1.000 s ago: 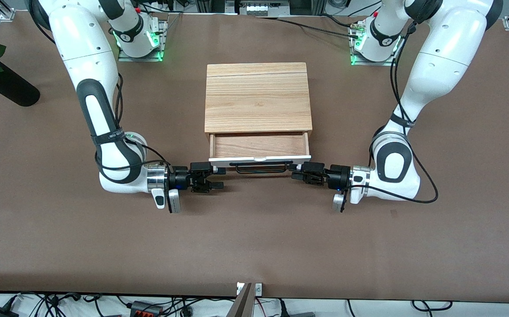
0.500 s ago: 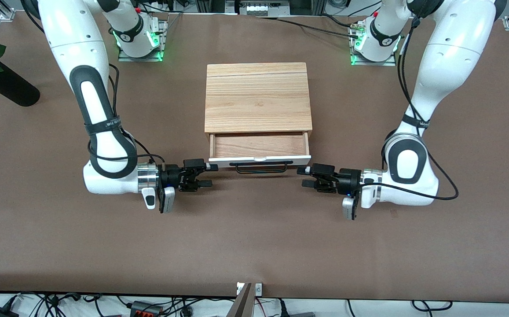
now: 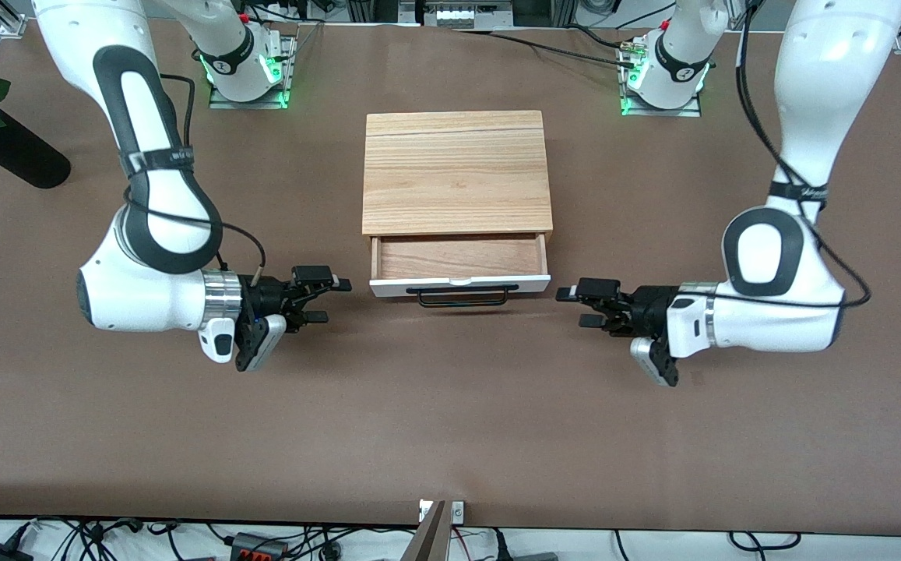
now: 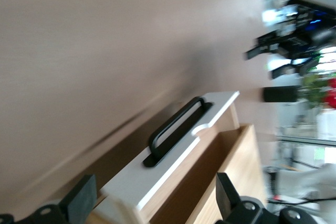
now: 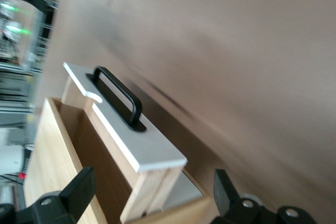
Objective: Pull top drawer with both arms simultaneously
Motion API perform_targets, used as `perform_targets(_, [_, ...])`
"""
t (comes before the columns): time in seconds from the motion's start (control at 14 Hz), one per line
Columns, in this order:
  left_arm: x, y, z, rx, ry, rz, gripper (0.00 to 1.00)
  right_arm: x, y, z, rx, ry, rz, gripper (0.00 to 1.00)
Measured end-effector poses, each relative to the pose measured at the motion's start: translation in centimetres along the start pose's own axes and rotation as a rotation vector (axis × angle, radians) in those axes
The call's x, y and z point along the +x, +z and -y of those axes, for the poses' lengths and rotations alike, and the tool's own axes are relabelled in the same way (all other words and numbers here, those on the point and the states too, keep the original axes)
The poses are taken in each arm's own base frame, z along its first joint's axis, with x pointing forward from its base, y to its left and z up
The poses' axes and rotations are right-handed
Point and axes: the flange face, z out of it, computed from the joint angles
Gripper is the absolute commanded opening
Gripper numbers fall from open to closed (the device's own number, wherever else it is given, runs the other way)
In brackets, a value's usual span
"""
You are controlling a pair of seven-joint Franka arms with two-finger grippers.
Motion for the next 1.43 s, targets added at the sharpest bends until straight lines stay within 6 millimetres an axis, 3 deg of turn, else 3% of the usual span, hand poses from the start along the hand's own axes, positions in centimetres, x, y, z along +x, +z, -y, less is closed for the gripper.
perform_targets(0.29, [-2.3, -6.2, -3.7, 0.219, 0.014, 0.073, 1.00, -1.1, -6.2, 3.2, -0.268, -0.032, 0.127, 1.00])
perform_targets(0.57, [-5.0, -11.5, -6.6, 0.447, -0.023, 0.122, 1.00, -3.6, -11.7, 3.5, -0.401, 0.008, 0.246, 1.00])
perform_targets(0.86, [-7.8, -16.1, -8.5, 0.607, -0.197, 0.108, 1.00, -4.0, -14.7, 4.1, -0.448, 0.035, 0.258, 1.00])
perform_targets(1.07, [-8.7, -17.4, -9.2, 0.679, -0.377, 0.048, 1.00, -5.6, -17.7, 3.0, -0.529, 0.162, 0.323, 1.00])
perform_targets(1.43, [-10.7, -16.4, -8.2, 0.704, -0.411, -0.003, 1.00, -8.3, -23.9, 2.0, -0.674, 0.345, 0.387, 1.00])
